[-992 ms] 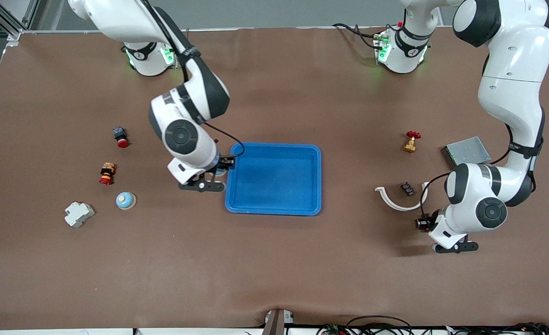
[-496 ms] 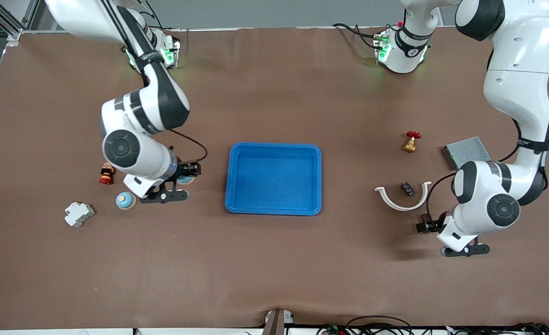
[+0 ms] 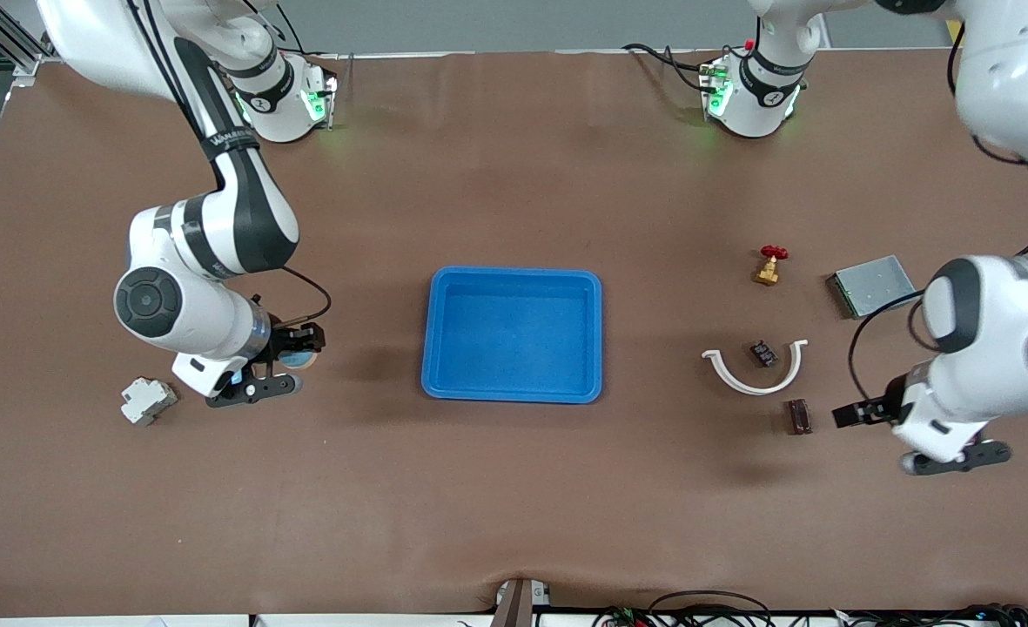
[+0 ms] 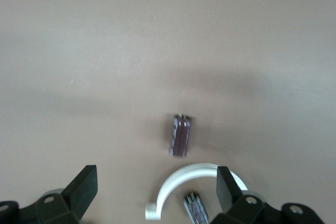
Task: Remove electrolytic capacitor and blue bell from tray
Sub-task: 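Lower the bell beside the first bell while the left gripper returns to rest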
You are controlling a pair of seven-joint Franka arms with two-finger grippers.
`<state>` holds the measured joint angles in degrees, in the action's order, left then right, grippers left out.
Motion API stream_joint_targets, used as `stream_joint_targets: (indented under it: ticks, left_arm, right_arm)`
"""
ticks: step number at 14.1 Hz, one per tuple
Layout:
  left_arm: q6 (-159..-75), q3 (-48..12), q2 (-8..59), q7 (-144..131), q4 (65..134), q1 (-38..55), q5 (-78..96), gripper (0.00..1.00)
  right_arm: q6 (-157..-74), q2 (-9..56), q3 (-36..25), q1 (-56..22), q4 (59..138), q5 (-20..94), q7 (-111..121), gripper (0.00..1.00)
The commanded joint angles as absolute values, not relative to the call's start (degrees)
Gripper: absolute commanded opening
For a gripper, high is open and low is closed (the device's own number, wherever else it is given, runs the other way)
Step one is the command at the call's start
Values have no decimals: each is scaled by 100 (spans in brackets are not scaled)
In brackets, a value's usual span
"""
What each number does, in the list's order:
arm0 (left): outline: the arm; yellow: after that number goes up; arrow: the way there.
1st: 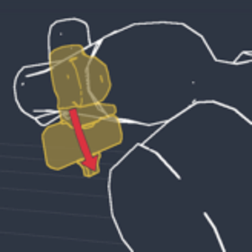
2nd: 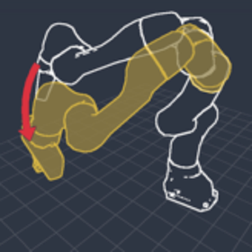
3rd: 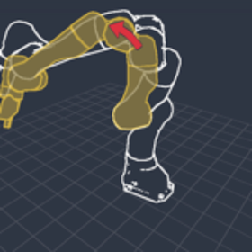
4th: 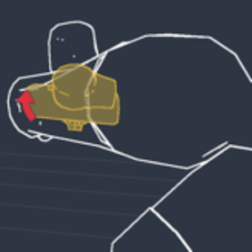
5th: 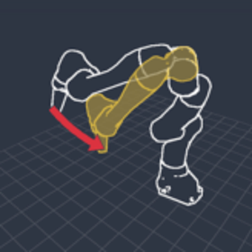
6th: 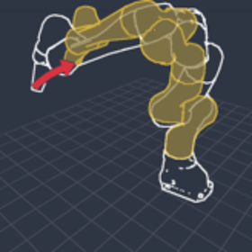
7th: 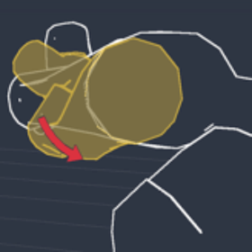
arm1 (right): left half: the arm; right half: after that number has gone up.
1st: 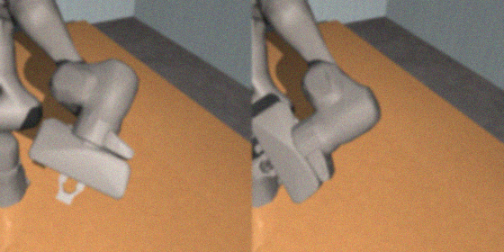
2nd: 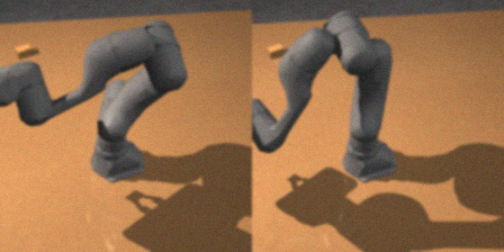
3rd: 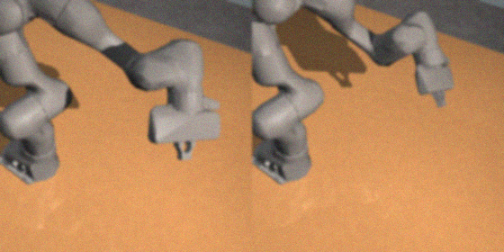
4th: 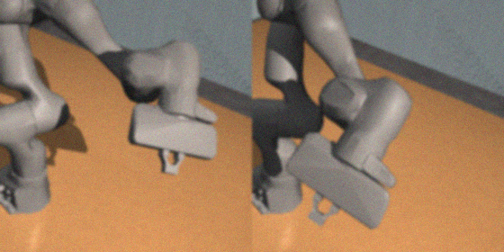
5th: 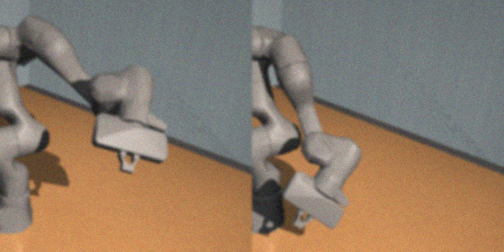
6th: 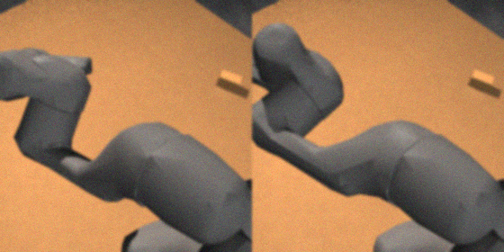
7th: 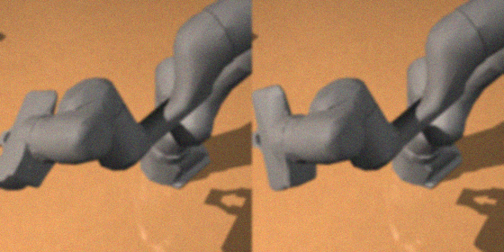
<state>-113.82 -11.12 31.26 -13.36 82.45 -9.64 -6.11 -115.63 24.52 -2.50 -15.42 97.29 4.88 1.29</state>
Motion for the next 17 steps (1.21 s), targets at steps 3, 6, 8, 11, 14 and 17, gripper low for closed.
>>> stream_joint_targets:
  ticks: [3, 6, 8, 11, 14, 17]
  left_arm:
    - [-10057, -1187, 1672, -1169, 8429, -1406, -299, 100]
    - [-9756, -1187, 1381, -1257, 8359, -1406, -377, 100]
    - [-9564, -1195, 1354, -1266, 8262, -1397, -360, 100]
    - [-9466, -1230, 1249, -1222, 8209, -1354, -369, 100]
    - [-8662, -1537, 749, -1231, 8192, -1327, -229, 100]
    - [-8402, -1546, 580, -1283, 8200, -1283, 247, 100]
  right_arm:
    - [-12023, 2513, -149, -1196, 10002, 404, 641, 4]
    - [-12706, 2575, -149, -1090, 10396, 413, 922, 4]
    - [-13094, 2584, -141, -1072, 10669, 413, 975, 4]
    - [-13403, 2785, -141, -1029, 10758, 413, 1159, 4]
    - [-13526, 2926, -141, -879, 10749, 422, 1432, 4]
    - [-13728, 3058, -141, -862, 10732, 422, 1468, 4]
